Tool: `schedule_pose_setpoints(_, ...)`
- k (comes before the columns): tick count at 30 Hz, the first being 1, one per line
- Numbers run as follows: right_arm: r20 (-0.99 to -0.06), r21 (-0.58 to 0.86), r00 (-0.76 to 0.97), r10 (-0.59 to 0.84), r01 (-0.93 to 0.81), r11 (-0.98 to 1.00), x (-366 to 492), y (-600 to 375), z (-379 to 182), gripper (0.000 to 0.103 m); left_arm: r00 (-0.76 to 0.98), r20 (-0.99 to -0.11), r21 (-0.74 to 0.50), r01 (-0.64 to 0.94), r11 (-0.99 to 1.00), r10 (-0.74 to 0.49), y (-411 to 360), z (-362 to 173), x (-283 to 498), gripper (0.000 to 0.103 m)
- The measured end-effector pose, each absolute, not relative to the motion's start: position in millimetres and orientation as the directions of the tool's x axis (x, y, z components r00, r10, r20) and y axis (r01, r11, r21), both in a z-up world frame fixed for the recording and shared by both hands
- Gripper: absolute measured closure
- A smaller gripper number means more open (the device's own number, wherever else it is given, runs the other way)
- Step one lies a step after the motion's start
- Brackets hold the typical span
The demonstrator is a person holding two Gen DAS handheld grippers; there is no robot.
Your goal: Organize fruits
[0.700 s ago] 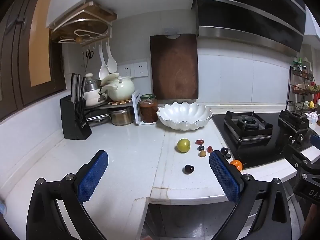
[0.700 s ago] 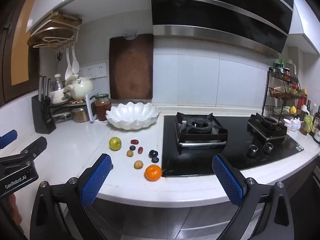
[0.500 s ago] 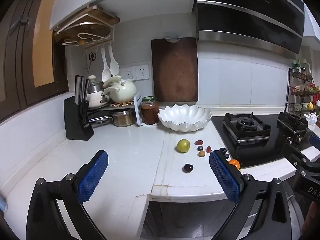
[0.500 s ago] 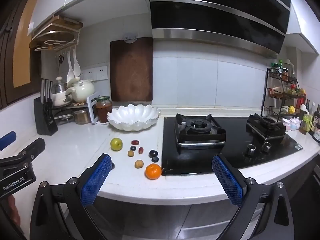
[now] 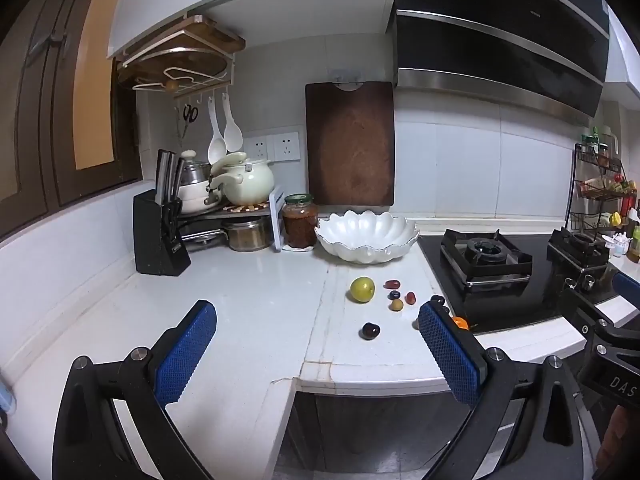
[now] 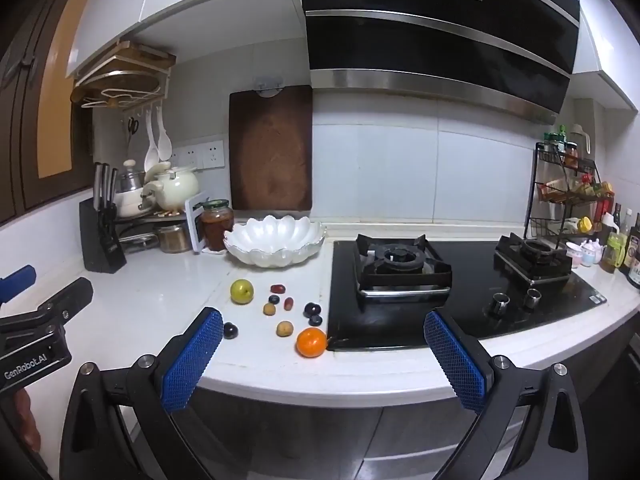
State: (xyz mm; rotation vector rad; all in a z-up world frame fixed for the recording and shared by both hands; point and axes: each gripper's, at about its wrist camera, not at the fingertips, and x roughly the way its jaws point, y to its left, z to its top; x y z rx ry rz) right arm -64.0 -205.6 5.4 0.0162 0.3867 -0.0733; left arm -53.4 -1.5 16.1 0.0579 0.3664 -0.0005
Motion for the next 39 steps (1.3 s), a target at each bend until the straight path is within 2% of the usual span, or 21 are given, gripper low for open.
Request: schedule_pose_setpoints(39, -0.353, -0.022, 0.934, -0.063, 0.058, 0.998, -74.5, -197.9, 15.2, 0.001, 0.94, -0.34, 0.054, 0.0, 0.999, 0.018, 4.2, 22.5, -71.7, 0.0)
